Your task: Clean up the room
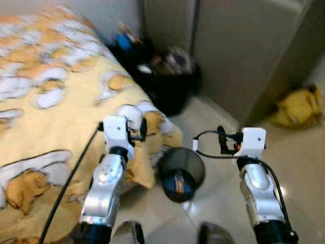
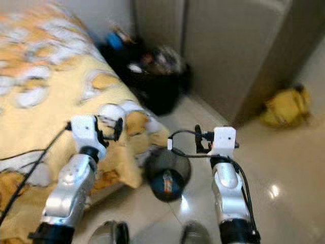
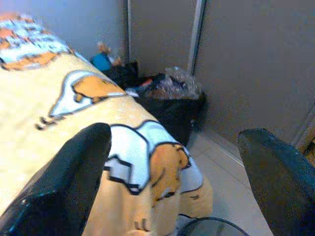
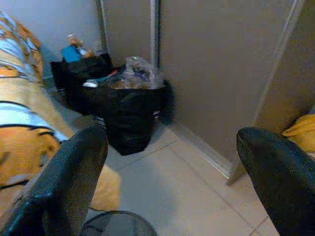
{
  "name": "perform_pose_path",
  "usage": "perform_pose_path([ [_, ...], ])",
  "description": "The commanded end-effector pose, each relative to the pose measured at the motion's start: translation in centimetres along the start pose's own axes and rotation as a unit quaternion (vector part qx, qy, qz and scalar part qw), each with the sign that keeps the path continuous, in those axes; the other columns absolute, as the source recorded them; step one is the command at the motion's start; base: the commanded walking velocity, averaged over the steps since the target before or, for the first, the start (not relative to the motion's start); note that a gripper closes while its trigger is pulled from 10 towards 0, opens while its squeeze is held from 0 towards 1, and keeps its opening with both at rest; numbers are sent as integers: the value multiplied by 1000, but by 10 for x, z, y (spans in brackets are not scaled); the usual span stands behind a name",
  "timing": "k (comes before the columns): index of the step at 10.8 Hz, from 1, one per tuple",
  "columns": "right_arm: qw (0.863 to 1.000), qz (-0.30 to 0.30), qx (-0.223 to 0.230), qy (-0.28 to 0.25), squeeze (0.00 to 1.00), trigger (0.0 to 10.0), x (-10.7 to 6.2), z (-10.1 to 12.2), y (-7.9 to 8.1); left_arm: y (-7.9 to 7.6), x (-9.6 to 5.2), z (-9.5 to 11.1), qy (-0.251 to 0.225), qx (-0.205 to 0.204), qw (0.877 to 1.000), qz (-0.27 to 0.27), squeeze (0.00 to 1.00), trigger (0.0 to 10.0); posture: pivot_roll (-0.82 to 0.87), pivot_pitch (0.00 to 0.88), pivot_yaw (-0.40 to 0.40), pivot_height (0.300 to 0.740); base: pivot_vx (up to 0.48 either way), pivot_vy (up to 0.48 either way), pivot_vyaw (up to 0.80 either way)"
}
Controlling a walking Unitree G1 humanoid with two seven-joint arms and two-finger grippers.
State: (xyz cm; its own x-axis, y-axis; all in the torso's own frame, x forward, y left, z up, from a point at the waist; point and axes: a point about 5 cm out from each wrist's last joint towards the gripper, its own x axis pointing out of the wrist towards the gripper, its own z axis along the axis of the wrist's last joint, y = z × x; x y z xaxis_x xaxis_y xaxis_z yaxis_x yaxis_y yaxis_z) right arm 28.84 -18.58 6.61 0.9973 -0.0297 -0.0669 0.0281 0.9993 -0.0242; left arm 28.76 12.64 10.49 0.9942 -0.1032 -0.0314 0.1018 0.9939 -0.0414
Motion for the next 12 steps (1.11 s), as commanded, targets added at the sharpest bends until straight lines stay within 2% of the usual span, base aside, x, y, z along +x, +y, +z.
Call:
perform_pose_path([
  [1, 999, 11, 8, 32, 0, 10000, -6, -15, -2, 9, -1, -5, 3, 25, 1000, 18, 0, 10000, -106, 0, 57, 731, 0, 0, 681],
  [2, 999, 22, -4, 48, 0, 10000, -17, -26, -6, 18, -6, -13, 18, 39, 998, 42, 0, 10000, -101, 0, 57, 731, 0, 0, 675],
  [3, 998, 26, -17, 58, 0, 10000, -28, -32, -12, 31, -13, -19, 17, 45, 996, 74, 1000, 10000, -101, 0, 55, 731, 0, 0, 669],
  [4, 998, 32, -28, 44, 0, 10000, -29, -28, -12, 33, -19, -23, 18, 30, 996, 85, 1000, 10000, -102, 0, 52, 731, 0, 0, 675],
  [5, 998, 36, -24, 35, 0, 10000, -26, -24, -9, 33, -18, -25, 27, 33, 994, 99, 1000, 10000, -104, 0, 51, 731, 0, 0, 675],
  [7, 998, 54, -17, 22, 0, 10000, -11, -16, 3, 32, -9, -22, 23, 26, 995, 98, 1000, 10000, -91, 0, 47, 731, 0, -480, 675],
  [8, 998, 59, -9, 18, 0, 10000, -9, -14, 7, 38, -9, -19, 10, 61, 992, 112, 0, 10000, -82, 0, 49, 731, 0, 0, 663],
  [9, 998, 63, -9, 18, 0, 10000, -9, -14, 8, 39, -10, -20, 13, 55, 992, 110, 0, 10000, -79, 0, 54, 731, 0, 0, 650],
  [11, 998, 62, 0, 23, 0, 10000, -8, -17, 7, 40, -6, -18, 14, 31, 994, 99, 0, 10000, -80, 0, 60, 731, 0, 435, 612],
  [12, 998, 66, 3, 21, 0, 10000, -6, -15, 9, 38, -3, -17, 11, 35, 995, 96, 0, 10000, -82, 0, 60, 731, 0, 480, 594],
])
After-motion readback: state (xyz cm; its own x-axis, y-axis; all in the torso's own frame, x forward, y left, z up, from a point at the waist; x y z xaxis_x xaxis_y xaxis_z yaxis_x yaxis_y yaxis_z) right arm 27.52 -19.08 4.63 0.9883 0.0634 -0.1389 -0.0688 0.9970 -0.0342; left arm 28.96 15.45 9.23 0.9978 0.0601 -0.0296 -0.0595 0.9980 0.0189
